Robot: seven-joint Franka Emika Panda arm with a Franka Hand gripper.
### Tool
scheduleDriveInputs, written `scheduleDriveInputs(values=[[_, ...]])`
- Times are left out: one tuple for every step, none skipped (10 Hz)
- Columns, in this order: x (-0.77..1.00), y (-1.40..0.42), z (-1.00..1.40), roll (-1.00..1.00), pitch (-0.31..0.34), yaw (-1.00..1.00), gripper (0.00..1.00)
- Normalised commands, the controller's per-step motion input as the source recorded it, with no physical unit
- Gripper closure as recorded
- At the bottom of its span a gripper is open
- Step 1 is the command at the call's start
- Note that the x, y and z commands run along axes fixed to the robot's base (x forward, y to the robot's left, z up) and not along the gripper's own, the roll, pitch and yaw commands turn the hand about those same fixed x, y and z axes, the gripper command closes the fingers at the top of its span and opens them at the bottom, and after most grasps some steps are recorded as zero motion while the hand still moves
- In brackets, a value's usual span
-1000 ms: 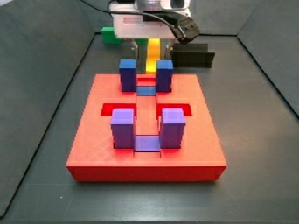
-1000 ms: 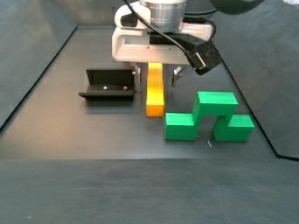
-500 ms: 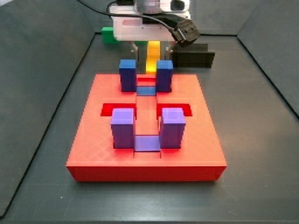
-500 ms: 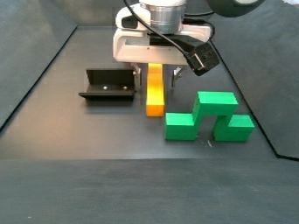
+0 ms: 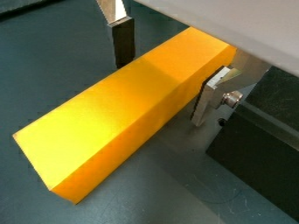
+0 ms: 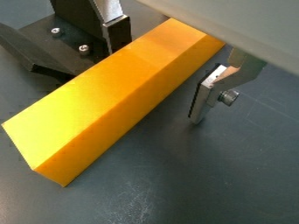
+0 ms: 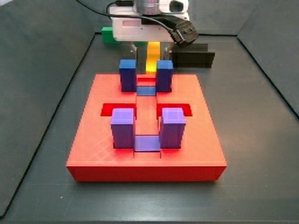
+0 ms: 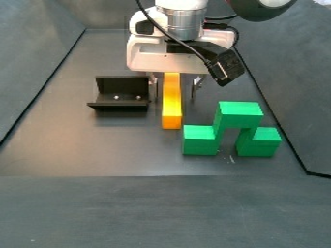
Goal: Pick up the yellow object. Move up. Move to above the board. Insert the yellow object.
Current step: Pick up the yellow object.
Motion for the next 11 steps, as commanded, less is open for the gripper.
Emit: scheduleDriveInputs(values=[[0.00, 0.00, 0.00, 0.00, 0.000, 0.00, 0.00], [0.00, 0.00, 0.00, 0.00, 0.000, 0.00, 1.00], [0.00, 0.00, 0.00, 0.00, 0.000, 0.00, 1.00], [0.00, 0.00, 0.00, 0.00, 0.000, 0.00, 1.00], [0.00, 0.00, 0.00, 0.00, 0.000, 0.00, 1.00], [0.00, 0.00, 0.00, 0.00, 0.000, 0.00, 1.00], [0.00, 0.00, 0.00, 0.00, 0.000, 0.00, 1.00], [0.00, 0.00, 0.00, 0.00, 0.000, 0.00, 1.00], [0.00, 0.00, 0.00, 0.00, 0.000, 0.00, 1.00], [0.00, 0.00, 0.00, 0.00, 0.000, 0.00, 1.00], [0.00, 0.00, 0.00, 0.00, 0.000, 0.00, 1.00]])
